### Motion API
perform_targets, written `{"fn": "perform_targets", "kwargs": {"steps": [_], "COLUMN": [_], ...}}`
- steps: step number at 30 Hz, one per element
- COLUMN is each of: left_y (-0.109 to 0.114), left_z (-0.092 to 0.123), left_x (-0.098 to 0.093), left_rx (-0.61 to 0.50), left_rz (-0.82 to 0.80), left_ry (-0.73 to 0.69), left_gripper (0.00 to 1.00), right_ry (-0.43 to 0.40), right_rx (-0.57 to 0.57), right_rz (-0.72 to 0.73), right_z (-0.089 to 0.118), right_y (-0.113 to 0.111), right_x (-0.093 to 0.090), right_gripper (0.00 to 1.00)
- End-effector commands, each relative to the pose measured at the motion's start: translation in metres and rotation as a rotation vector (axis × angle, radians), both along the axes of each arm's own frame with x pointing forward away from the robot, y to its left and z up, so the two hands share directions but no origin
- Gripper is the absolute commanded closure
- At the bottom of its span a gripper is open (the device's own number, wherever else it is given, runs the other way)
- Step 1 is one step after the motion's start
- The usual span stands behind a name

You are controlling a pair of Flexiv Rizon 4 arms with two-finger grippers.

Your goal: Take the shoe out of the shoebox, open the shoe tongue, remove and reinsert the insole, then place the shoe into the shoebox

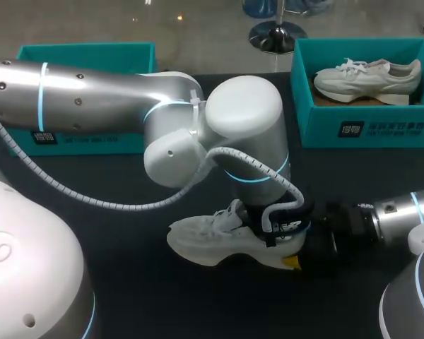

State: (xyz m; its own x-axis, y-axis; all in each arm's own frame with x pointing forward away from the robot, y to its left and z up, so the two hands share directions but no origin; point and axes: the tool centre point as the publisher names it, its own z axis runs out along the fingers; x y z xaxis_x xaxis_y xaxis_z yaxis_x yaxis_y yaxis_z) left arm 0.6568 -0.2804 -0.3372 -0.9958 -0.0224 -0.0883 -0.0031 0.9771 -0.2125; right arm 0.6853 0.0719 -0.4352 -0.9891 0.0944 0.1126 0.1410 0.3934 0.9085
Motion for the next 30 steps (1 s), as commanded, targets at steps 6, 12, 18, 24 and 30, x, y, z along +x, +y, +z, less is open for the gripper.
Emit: {"fn": "perform_targets", "kwargs": {"steps": [6,12,18,24,30], "left_y": [0.003,0.006,0.006,0.005,0.002], "left_z": [-0.001,-0.005,-0.007,-0.011,-0.014], "left_x": [0.003,0.004,0.003,0.002,0.000], "left_rx": [-0.004,-0.003,-0.008,-0.013,-0.037], "left_rz": [0.014,0.019,0.025,0.028,0.040], "left_ry": [-0.007,-0.021,-0.045,-0.070,-0.125], "left_gripper": [0.91,0.85,0.85,0.87,0.88], "right_ry": [0.001,0.001,0.001,0.001,0.001], "right_rx": [-0.003,-0.003,-0.003,-0.003,-0.003], "right_rz": [-0.001,-0.001,-0.001,-0.001,-0.001], "right_z": [-0.008,-0.008,-0.008,-0.008,-0.008], "right_y": [0.000,0.000,0.000,0.000,0.000], "right_x": [-0.002,-0.002,-0.002,-0.002,-0.002], "right_gripper": [1.00,1.00,1.00,1.00,1.00]}}
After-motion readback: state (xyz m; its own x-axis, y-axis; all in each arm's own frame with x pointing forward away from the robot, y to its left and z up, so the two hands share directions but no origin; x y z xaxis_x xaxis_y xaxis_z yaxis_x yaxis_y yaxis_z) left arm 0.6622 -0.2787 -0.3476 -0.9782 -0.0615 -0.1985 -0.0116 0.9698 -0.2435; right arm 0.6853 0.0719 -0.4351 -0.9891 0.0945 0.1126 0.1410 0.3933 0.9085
